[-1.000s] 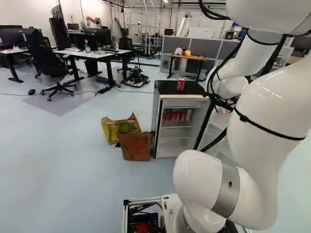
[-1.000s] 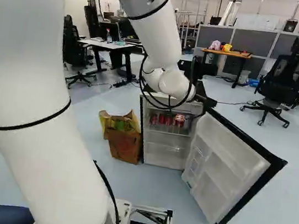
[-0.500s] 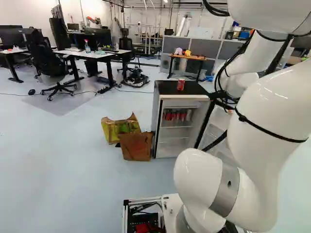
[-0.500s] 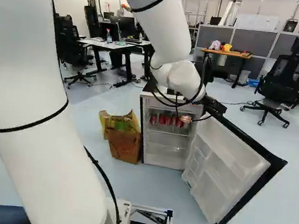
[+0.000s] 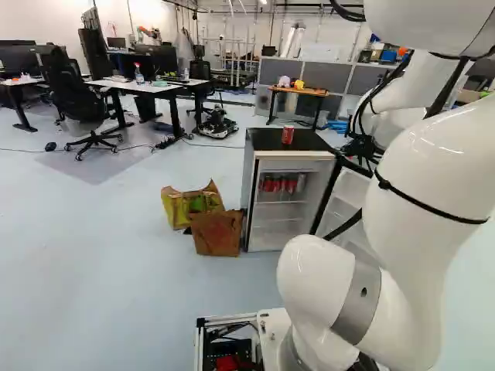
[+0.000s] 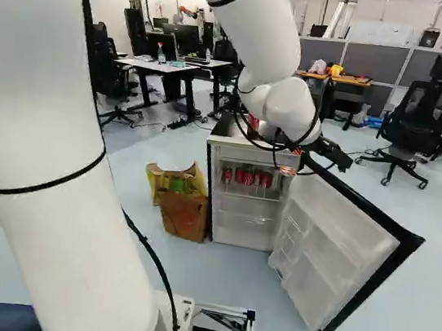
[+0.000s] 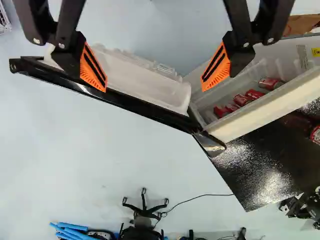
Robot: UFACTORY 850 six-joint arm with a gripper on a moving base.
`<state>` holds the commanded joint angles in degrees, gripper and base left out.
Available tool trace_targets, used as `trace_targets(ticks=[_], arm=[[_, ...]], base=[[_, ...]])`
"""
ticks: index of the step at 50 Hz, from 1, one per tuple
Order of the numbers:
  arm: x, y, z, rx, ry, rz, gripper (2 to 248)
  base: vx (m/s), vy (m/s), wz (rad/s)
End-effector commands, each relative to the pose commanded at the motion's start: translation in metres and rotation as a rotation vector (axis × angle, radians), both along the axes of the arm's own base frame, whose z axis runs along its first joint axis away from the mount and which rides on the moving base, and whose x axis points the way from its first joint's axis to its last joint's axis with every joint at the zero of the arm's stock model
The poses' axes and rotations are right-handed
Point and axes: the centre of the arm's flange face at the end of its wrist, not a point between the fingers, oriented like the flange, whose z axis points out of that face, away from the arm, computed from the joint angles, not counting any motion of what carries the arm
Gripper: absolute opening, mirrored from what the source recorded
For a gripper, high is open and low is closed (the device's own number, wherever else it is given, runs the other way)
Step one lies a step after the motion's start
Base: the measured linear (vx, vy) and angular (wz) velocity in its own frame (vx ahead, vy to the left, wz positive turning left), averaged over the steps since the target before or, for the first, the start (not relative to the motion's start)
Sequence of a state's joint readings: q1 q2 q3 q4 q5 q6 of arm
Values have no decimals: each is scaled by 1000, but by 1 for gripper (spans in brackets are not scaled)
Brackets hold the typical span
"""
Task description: Grab a drink from the fridge
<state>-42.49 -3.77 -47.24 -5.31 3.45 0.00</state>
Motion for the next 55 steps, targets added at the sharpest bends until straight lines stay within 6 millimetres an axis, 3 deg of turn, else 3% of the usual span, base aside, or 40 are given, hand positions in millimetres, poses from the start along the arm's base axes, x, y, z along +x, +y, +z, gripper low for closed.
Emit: trace_targets(ticks=[24, 55], arm=[[4, -35, 22, 59, -13, -103, 247], [13, -86, 13, 188, 7, -223, 247]], base=[[0, 0, 0], [0, 0, 0]])
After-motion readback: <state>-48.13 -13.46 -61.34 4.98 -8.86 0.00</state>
